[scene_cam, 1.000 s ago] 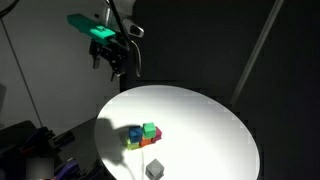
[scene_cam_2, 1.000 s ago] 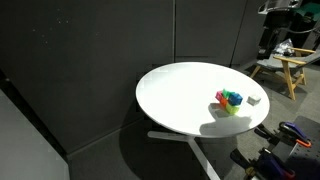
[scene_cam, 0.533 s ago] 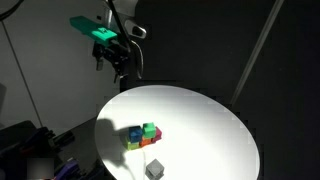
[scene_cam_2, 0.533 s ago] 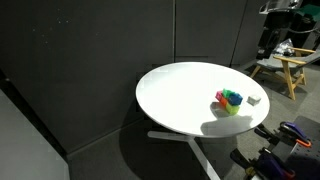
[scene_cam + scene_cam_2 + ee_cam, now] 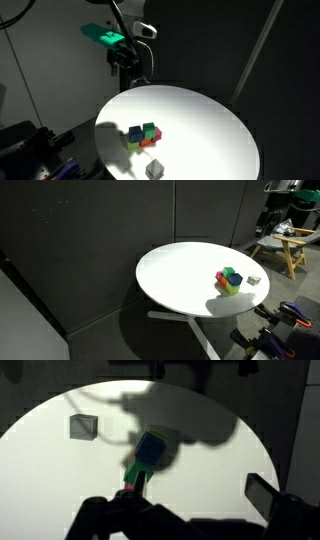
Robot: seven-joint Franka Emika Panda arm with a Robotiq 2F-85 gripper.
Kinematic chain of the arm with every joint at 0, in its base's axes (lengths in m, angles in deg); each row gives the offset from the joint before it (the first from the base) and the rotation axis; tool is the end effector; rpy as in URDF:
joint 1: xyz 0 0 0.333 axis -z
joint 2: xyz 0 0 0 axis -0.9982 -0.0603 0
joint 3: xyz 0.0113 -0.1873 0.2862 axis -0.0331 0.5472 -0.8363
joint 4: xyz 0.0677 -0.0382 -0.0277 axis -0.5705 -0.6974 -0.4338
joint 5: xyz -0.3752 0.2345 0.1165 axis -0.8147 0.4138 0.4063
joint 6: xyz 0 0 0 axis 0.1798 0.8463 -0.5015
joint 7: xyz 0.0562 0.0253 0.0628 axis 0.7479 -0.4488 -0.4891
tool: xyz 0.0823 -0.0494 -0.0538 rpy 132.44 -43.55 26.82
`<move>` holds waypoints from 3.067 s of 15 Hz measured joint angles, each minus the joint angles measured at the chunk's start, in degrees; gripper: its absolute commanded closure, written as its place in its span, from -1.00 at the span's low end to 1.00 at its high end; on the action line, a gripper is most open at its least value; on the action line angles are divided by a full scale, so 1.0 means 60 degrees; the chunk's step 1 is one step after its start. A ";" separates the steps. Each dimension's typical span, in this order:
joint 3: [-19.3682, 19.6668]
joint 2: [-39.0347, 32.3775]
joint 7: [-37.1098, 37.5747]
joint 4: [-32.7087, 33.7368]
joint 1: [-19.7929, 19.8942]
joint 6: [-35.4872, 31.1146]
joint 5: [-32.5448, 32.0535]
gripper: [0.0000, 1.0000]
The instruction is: Pick up the gray block and put it between the green and the blue blocks tops
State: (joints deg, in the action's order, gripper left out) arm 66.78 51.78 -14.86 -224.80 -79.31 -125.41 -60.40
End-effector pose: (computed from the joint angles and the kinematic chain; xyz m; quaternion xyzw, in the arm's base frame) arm 0.4479 -0.1766 0.4029 -0.9979 0.0341 0.0069 0.0543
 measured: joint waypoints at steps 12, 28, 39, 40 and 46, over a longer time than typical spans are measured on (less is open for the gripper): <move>0.0088 -0.1056 0.1399 0.0036 0.1202 -0.2019 -0.1117 -1.00; 0.0612 -0.3405 0.1419 0.0240 0.1573 -0.3942 -0.1114 -1.00; 0.0488 -0.5063 0.0421 0.0652 0.1897 -0.4417 0.0279 -1.00; 0.0459 -0.5157 0.0330 0.0699 0.1942 -0.4435 0.0354 -1.00; 0.0412 -0.5395 0.0259 0.0912 0.2048 -0.4469 0.0382 -1.00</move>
State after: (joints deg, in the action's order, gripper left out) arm 69.25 19.41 -13.30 -219.32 -67.03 -152.22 -58.11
